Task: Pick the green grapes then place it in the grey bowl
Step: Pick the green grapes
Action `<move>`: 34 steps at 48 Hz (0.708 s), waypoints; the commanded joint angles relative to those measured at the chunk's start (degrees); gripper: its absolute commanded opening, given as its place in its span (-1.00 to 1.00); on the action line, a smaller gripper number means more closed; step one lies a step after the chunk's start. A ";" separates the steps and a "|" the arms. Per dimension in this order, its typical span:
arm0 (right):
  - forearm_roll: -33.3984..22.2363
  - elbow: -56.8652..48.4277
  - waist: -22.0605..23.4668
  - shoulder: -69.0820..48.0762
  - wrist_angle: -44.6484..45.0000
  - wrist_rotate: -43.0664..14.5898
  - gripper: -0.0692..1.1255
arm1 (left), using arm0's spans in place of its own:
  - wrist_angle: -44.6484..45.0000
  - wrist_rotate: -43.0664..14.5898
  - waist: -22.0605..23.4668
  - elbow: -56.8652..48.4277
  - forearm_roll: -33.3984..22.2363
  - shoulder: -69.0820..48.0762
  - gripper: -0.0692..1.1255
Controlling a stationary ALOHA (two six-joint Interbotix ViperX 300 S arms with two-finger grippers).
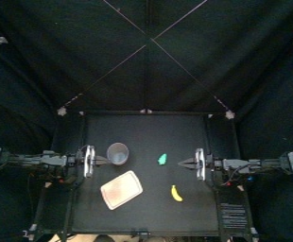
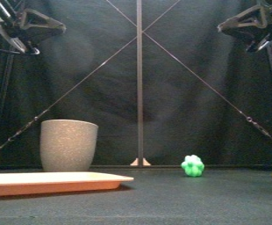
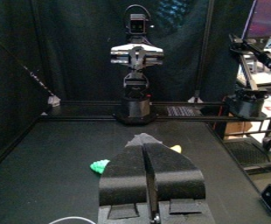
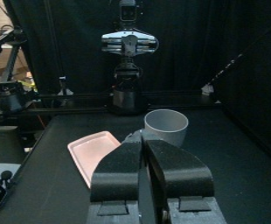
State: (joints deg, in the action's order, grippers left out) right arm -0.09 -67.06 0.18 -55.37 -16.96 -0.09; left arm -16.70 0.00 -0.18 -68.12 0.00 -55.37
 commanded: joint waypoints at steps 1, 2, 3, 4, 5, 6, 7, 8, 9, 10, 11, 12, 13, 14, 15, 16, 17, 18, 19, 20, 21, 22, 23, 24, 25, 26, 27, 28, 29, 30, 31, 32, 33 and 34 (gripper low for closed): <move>0.26 0.18 -0.35 1.14 0.70 -0.26 -0.83 | 2.90 -0.09 -0.79 2.02 0.09 0.53 -0.91; 0.26 0.18 -0.35 1.23 1.23 -0.35 -0.84 | 3.43 -0.09 -0.79 2.11 0.09 0.53 -0.91; 0.35 0.26 -0.26 1.32 2.02 -0.53 -0.84 | 3.87 -0.09 -0.88 2.29 0.00 0.53 -0.90; 0.44 0.35 -0.26 1.41 2.81 -0.79 -0.84 | 4.39 -0.09 -0.88 2.37 0.00 0.53 -0.90; 0.44 0.44 -0.26 1.58 3.69 -0.97 -0.84 | 4.92 -0.09 -0.97 2.46 0.00 0.53 -0.90; 0.44 0.62 -0.18 1.76 4.57 -1.14 -0.84 | 5.27 -0.09 -1.05 2.55 0.00 0.53 -0.90; 0.53 0.70 0.00 2.02 5.27 -1.41 -0.84 | 5.63 -0.09 -1.05 2.64 0.00 0.53 -0.90; 0.53 0.88 0.09 2.20 5.98 -1.58 -0.84 | 5.89 -0.09 -1.14 2.72 0.00 0.53 -0.90; 0.53 1.14 0.26 2.55 6.59 -1.76 -0.84 | 6.15 -0.09 -1.23 2.81 0.09 0.44 -0.90; 0.44 1.32 0.35 2.72 7.21 -1.85 -0.84 | 6.42 -0.09 -1.32 2.81 0.09 0.53 -0.90; 0.26 1.67 0.53 3.08 7.91 -1.76 -0.84 | 6.68 -0.09 -1.49 2.90 0.09 0.44 -0.90; 0.09 1.93 0.70 3.25 8.61 -1.76 -0.84 | 6.94 -0.09 -1.58 2.90 0.09 0.44 -0.90; -0.18 2.46 0.88 3.69 9.49 -1.49 -0.84 | 7.12 -0.09 -1.67 2.90 0.09 0.44 -0.90; -0.35 2.72 1.14 3.96 9.93 -1.23 -0.84 | 7.38 -0.09 -1.85 2.99 0.09 0.44 -0.90; -0.70 3.08 1.49 4.31 10.55 -1.23 -0.84 | 7.56 -0.09 -2.02 2.99 0.09 0.35 -0.90; -1.05 3.43 1.85 4.66 11.07 -1.23 -0.84 | 7.82 -0.09 -2.20 2.90 0.09 0.35 -0.90; -1.58 3.87 2.29 5.01 11.51 -1.32 -0.83 | 7.91 -0.09 -2.46 2.99 0.09 0.26 -0.90; -2.11 4.31 2.81 5.45 12.13 -1.58 -0.83 | 8.09 -0.09 -2.72 2.90 0.09 0.26 -0.90; -2.55 4.75 3.16 5.80 12.74 -1.67 -0.83 | 8.17 -0.09 -2.90 2.90 0.09 0.26 -0.90; -2.90 5.19 3.52 6.24 13.36 -1.67 -0.83 | 8.17 -0.09 -3.08 2.81 0.09 0.26 -0.90; -3.43 5.62 3.69 6.59 13.97 -1.67 -0.82 | 8.17 -0.09 -3.34 2.81 0.09 0.18 -0.90; -3.87 5.98 3.96 7.03 14.77 -1.67 -0.82 | 8.17 -0.09 -3.60 2.81 0.00 0.26 -0.90; -4.22 6.33 4.22 7.47 15.29 -1.67 -0.81 | 8.17 -0.09 -3.78 2.81 0.00 0.26 -0.90; -4.39 6.68 4.39 8.00 15.82 -1.67 -0.79 | 8.17 -0.09 -3.96 2.81 0.00 0.26 -0.90; -4.57 6.94 4.48 8.61 16.08 -1.67 -0.76 | 8.17 -0.09 -4.04 2.81 0.00 0.26 -0.90; -5.01 7.03 4.66 9.23 16.44 -1.58 -0.72 | 8.09 -0.09 -4.22 2.81 0.00 0.26 -0.90; -5.27 7.21 4.75 9.84 16.52 -1.49 -0.67 | 8.09 -0.09 -4.31 2.90 0.09 0.26 -0.90; -5.45 7.21 4.75 10.37 16.52 -1.49 -0.62 | 8.09 -0.09 -4.39 2.99 0.09 0.26 -0.90; -5.62 7.21 4.83 11.07 16.44 -1.49 -0.56 | 8.00 -0.09 -4.48 2.99 0.09 0.26 -0.90; -5.80 7.12 4.92 11.78 16.44 -1.41 -0.49 | 7.91 -0.09 -4.57 2.99 0.09 0.26 -0.90; -5.98 7.12 5.10 12.39 16.26 -1.49 -0.41 | 7.82 -0.09 -4.57 2.99 0.09 0.18 -0.90; -6.15 7.03 5.36 13.10 16.00 -1.67 -0.32 | 7.82 -0.09 -4.66 3.08 0.09 0.18 -0.90; -6.15 6.94 5.62 14.15 15.73 -1.67 -0.19 | 7.82 -0.09 -4.75 3.08 0.09 0.18 -0.90; -6.24 6.94 5.89 14.85 15.38 -1.67 -0.09 | 7.82 -0.09 -4.75 3.16 0.09 0.18 -0.90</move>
State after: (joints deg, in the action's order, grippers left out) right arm -6.06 -61.35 5.27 -42.89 -0.62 -1.49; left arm -8.26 -0.09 -4.66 -66.80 0.00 -55.28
